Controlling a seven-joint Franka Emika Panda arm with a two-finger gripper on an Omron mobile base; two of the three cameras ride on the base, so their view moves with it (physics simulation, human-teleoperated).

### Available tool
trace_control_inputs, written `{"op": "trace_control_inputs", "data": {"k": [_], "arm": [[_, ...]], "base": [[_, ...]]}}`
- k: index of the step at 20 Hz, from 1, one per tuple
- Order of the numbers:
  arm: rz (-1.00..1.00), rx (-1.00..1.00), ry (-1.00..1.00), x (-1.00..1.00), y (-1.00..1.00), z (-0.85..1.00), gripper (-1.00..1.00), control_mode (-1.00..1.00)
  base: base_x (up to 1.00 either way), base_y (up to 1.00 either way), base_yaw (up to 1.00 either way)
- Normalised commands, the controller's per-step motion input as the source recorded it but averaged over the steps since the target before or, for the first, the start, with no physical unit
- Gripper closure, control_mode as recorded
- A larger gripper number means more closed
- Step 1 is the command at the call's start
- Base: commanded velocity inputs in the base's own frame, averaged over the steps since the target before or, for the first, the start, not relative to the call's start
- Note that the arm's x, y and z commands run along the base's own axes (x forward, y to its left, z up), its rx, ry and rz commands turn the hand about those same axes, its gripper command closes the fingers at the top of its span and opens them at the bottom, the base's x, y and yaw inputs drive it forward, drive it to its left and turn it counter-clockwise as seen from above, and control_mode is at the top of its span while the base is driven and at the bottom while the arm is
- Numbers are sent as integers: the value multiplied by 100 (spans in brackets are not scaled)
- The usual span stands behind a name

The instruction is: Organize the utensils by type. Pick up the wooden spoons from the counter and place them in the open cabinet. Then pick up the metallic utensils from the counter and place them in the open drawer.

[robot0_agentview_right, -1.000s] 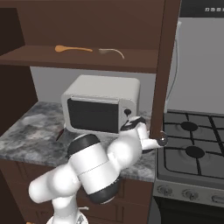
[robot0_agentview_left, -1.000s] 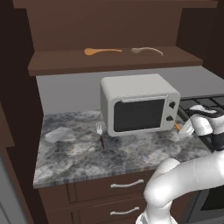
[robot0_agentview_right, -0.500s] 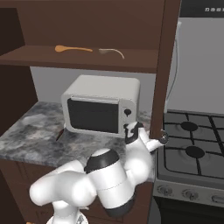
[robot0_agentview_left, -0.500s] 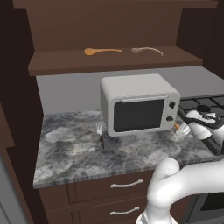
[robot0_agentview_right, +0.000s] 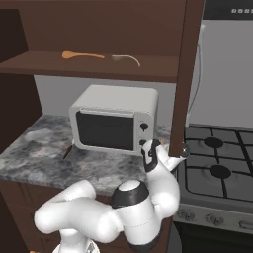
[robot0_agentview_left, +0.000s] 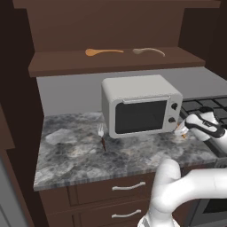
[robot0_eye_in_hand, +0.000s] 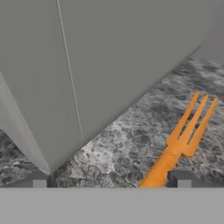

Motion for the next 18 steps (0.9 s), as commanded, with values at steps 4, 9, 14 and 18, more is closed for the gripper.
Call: {"op": "trace_control_inputs", "data": {"k": [4, 9, 14, 18], "arm": [[4, 14, 19, 20, -21, -18, -100, -100], [4, 9, 11, 6, -18, -23, -100, -100], [3, 8, 12, -2, -9, -40, 100, -100], [1, 7, 13, -16, -27, -47, 100, -100]], "base": [[0, 0, 0], [0, 0, 0], [0, 0, 0], [0, 0, 0]]}}
